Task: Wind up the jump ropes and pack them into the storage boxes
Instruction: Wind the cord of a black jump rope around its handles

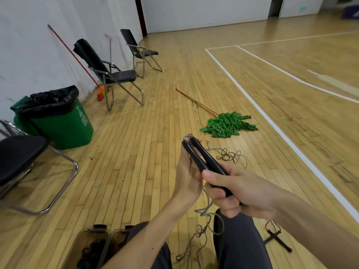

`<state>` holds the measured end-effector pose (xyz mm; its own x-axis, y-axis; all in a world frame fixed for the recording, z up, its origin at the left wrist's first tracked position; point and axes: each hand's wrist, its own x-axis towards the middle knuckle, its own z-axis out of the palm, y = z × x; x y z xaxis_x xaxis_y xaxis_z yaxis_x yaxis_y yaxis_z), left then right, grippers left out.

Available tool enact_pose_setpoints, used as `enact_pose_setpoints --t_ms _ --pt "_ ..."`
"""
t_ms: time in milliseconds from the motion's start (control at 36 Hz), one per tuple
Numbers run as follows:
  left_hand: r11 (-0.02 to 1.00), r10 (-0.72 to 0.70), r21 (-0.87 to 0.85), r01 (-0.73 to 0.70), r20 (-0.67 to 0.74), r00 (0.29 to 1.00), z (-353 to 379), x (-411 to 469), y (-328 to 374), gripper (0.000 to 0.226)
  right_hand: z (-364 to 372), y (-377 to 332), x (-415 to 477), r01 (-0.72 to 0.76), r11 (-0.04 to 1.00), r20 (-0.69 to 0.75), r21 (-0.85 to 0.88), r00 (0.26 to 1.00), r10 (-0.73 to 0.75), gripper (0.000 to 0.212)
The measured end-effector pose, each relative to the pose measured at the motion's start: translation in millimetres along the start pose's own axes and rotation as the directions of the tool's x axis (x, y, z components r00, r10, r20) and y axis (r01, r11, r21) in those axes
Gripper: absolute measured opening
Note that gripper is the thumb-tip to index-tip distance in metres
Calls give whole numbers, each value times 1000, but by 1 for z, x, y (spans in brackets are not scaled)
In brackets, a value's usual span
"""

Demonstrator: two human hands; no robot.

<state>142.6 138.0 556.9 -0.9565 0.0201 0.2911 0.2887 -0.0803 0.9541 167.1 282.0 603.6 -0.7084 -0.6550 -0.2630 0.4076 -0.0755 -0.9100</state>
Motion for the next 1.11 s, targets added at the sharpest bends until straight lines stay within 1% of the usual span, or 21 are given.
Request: enact_pose_setpoints --t_ms 28,56,83,111,139,167,222,306,333,389,417,444,556,639,722,833,889,917,1000,1056,1111 --pt "998 -23 67 23 2 1000 -3 1 -3 9 -2 0 1 -8 999 -43 -52 999 6 13" --pt "985 -27 172 24 19 999 -7 2 -3 13 -5 0 2 -18 995 -84 -100 996 10 12" --pt "942 -18 335 5 34 999 -10 3 -3 14 -7 0 3 -27 990 -117 -141 993 10 12" --pt "869 -1 494 -30 62 998 -14 3 -4 16 -10 0 4 -33 983 -147 -183 989 6 12" --pt "799 5 599 -54 84 996 -17 3 -3 18 -13 0 5 -39 973 -172 -226 985 -1 11" --pt "743 1 665 -74 110 994 -20 3 -2 21 -15 0 6 -44 962 -192 -268 981 -8 10" --pt "641 -10 757 -124 170 985 -21 3 3 27 -18 0 8 -50 947 -214 -317 977 -20 8" --pt "432 -19 879 -201 231 973 -25 3 11 30 -20 3 10 -69 934 -236 -350 972 -17 5" --pt "361 -18 903 -231 255 967 -27 3 14 30 -20 4 12 -77 924 -248 -374 969 -19 3" --pt "214 -24 924 -318 330 944 -31 4 17 30 -22 7 15 -103 902 -281 -419 959 -21 9" --pt "157 -41 919 -362 372 927 -33 5 19 30 -23 9 17 -119 895 -300 -430 954 -17 12" --pt "127 -58 908 -400 410 910 -34 6 20 29 -24 11 18 -134 887 -315 -442 949 -14 13" --pt "69 -110 862 -502 507 855 -42 10 25 30 -25 15 22 -169 849 -315 -501 949 3 9" --pt "25 -145 802 -597 593 792 -46 14 30 35 -25 17 24 -199 810 -298 -552 954 31 10" --pt "27 -202 745 -666 657 727 -48 17 37 35 -22 19 26 -229 765 -269 -601 960 77 10" --pt "102 -197 663 -741 744 639 -52 20 43 29 -20 17 26 -263 709 -230 -654 962 146 13" --pt "168 -126 594 -787 804 581 -57 23 43 21 -19 13 25 -278 689 -207 -669 960 186 15" --pt "194 -102 571 -798 821 562 -59 25 44 21 -19 12 23 -281 676 -195 -681 960 203 16" --pt "260 -75 537 -803 840 538 -63 26 47 31 -18 7 17 -267 617 -139 -740 959 248 17" --pt "278 -58 510 -814 855 516 -63 25 52 41 -17 5 13 -251 577 -94 -777 953 289 17" --pt "295 -33 496 -816 859 510 -62 23 53 50 -18 4 9 -237 557 -47 -796 942 334 17"
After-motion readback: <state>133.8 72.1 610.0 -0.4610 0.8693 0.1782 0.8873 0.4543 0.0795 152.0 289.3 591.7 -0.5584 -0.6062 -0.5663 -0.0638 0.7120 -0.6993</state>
